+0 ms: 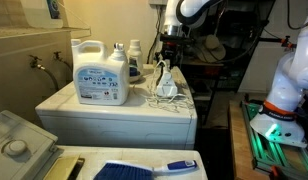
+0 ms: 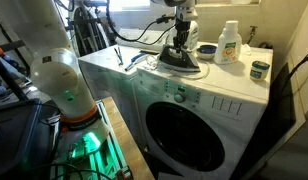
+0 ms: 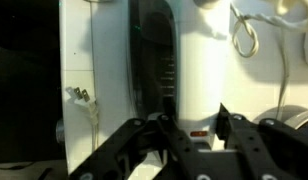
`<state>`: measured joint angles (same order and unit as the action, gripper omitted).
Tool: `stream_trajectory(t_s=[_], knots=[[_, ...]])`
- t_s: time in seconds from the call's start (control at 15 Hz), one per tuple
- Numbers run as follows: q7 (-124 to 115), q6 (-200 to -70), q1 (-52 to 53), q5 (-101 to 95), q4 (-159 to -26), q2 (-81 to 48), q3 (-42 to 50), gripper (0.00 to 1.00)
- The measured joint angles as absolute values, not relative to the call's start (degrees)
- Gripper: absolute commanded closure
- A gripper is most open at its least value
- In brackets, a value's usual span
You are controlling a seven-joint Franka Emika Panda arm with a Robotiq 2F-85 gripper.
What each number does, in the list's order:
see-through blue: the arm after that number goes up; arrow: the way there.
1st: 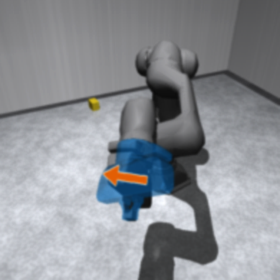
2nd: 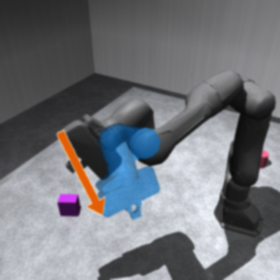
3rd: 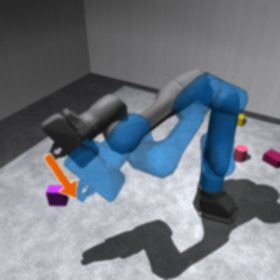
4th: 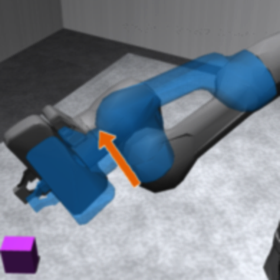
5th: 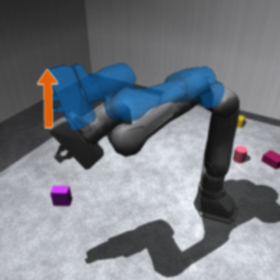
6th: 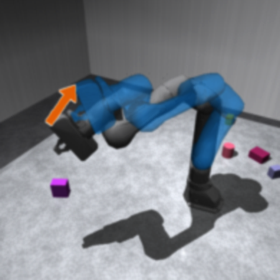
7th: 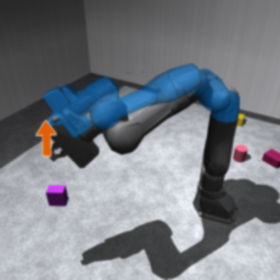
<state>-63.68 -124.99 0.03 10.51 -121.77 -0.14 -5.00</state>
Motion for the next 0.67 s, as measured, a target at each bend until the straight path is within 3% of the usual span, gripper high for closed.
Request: stream_trajectory(t_s=[0.67], knots=[[-76.64, -124.47, 0.12, -15.91, -121.61, -0.14, -4.09, 0.85]])
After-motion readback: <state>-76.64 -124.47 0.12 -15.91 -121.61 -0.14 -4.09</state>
